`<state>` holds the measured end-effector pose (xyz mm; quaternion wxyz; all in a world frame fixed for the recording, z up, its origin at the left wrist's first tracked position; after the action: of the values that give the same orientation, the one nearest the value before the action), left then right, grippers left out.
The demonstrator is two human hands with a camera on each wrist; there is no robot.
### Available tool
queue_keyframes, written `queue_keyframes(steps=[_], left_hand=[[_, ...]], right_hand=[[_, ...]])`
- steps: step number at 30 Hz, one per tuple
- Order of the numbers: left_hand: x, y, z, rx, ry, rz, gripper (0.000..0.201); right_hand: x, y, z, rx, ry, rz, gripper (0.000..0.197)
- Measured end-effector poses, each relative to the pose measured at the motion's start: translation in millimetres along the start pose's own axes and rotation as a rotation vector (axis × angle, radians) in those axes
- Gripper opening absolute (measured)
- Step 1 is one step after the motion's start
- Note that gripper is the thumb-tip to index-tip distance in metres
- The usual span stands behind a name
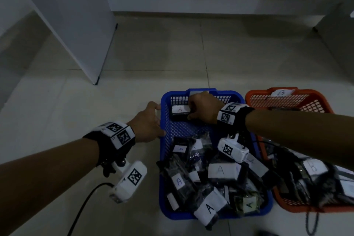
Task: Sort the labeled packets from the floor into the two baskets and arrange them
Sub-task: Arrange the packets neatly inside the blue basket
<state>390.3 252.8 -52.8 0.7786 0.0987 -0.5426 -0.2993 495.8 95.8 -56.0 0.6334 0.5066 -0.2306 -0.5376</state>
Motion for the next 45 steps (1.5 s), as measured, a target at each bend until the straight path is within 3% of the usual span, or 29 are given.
queue_keyframes(steps=[4, 7, 9, 12, 14, 17, 19, 22, 25, 29, 35, 40, 42, 45], left_hand=[[0, 1, 2, -0.004, -0.011, -0.035, 0.077], [6, 5, 4, 0.011, -0.047, -0.15, 0.078], [14, 9, 7, 0.055, -0.076, -0.209, 0.069], [41, 11, 13, 0.097, -0.22, -0.302, 0.043], [62, 2, 20, 0.031, -0.323, -0.265, 0.028], [86, -25, 37, -0.245, -0.448, -0.291, 0.026], [86, -41, 48, -0.404, -0.494, -0.418, 0.036], [68, -56, 58, -0.546, -0.456, -0.607, 0.055], [59, -57, 61, -0.53, -0.443, -0.612, 0.058], [55, -48, 59, -0.475, -0.402, -0.564, 0.047], [42, -44, 62, -0.447, -0.346, -0.449, 0.039], [45, -39, 61, -0.445, -0.318, -0.254, 0.024], [48, -35, 60, -0.453, -0.299, -0.179, 0.018], [54, -22, 55, -0.409, -0.284, -0.141, 0.014]], right_hand=[[1, 5, 1, -0.057, 0.004, -0.029, 0.035], [6, 24, 12, 0.011, 0.058, -0.07, 0.023], [16, 35, 22, 0.0, 0.071, -0.08, 0.018], [37, 37, 45, -0.15, 0.065, -0.057, 0.01], [47, 38, 67, -0.209, 0.086, -0.082, 0.008], [51, 42, 107, -0.185, 0.139, -0.101, 0.007], [42, 42, 137, -0.14, 0.224, -0.111, 0.01], [10, 30, 188, -0.118, 0.471, -0.064, 0.03], [-17, 2, 223, -0.096, 0.718, 0.115, 0.054], [-23, -27, 226, -0.063, 0.819, 0.255, 0.058], [-22, -19, 213, -0.204, 0.67, 0.003, 0.036], [-3, -3, 192, -0.47, 0.349, -0.438, 0.019], [6, 10, 181, -0.48, 0.262, -0.588, 0.021], [24, 30, 161, -0.378, 0.172, -0.669, 0.022]])
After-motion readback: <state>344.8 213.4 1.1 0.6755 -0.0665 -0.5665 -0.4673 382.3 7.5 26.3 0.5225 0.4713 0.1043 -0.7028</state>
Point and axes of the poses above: each hand's wrist, its own z-axis away from the middle knuckle, its own y-axis out of the back of the hand, x = y × z, the point moved 7 cm from there along -z, towards the middle knuckle, and after that the axes turned 15 degrees about -y, right-handed, at the moved point
